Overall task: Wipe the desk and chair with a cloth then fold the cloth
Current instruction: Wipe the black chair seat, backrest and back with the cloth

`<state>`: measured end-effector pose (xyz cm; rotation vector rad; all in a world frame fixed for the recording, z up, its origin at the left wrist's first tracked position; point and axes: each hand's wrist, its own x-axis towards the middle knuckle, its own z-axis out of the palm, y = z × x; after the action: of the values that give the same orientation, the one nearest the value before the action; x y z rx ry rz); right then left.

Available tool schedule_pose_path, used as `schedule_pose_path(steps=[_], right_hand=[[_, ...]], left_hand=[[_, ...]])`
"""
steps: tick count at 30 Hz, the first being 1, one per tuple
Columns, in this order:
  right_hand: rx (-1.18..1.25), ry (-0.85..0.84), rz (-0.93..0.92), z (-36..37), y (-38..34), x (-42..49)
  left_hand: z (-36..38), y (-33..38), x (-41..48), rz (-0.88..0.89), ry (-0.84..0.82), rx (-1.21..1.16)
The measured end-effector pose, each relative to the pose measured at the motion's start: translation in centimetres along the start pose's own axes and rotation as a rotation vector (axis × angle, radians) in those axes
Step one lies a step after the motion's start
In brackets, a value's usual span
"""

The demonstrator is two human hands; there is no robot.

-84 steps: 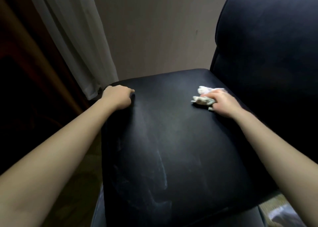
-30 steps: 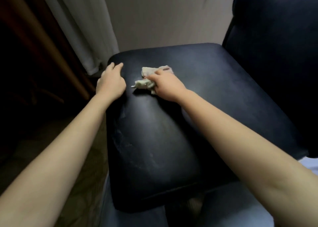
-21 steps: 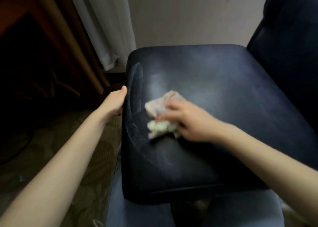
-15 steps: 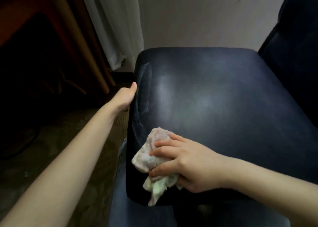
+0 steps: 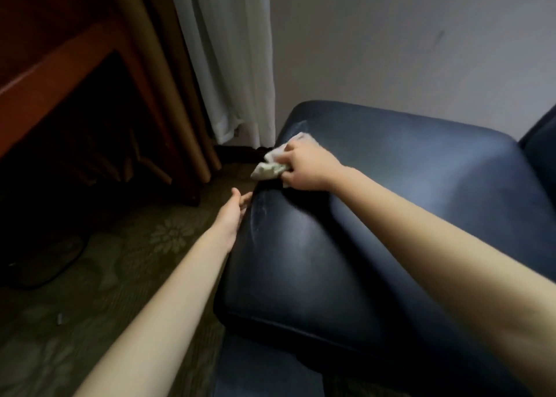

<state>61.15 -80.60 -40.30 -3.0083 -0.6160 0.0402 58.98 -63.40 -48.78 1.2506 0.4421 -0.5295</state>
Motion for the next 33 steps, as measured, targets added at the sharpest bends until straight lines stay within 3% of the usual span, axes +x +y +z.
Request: schedule_pose_path(steps=[7, 10, 12, 14, 19, 22, 25, 27, 29, 33], right_hand=[[0.214, -0.011, -0.568, 1.0, -8.4, -12.4], [0.206, -0.057, -0.789, 1.9, -9.8, -13.4], [0.222, -0.086, -0.835, 1.9, -8.4, -11.7], [0.189, -0.129, -0.683, 1.0, -5.8, -7.9], [-0.016, -0.105, 0.029, 0.3, 0.1, 4.8], [-0.133, -0.091, 0.115, 0.8, -0.7, 7.0], [-0.131, -0.095, -0.056, 0.6, -3.0, 3.5], [-0.123, -0.072, -0.223, 0.8, -5.3, -0.8], [-0.007, -0.019, -0.401, 0.8, -8.2, -5.7], [0.170, -0.077, -0.718, 2.1, -10.7, -11.2]], left_hand=[[0.8, 0.2, 0.6, -0.050, -0.041, -0.008], [0.6, -0.2, -0.2, -0.100, -0.060, -0.034], [-0.1, -0.3, -0.1, -0.115, -0.075, -0.066], [-0.7, -0.3, 0.0, -0.121, -0.077, -0.135], [-1.4, -0.9, -0.4, -0.100, -0.107, -0.204], [-1.7, -0.4, -0.6, -0.122, -0.063, -0.276], [-2.2, -0.6, 0.0, -0.105, -0.026, -0.246], [-1.6, -0.5, 0.2, -0.102, -0.100, -0.219], [-1.2, -0.2, 0.4, -0.126, -0.147, -0.232], [-0.2, -0.2, 0.3, -0.155, -0.157, -0.135]])
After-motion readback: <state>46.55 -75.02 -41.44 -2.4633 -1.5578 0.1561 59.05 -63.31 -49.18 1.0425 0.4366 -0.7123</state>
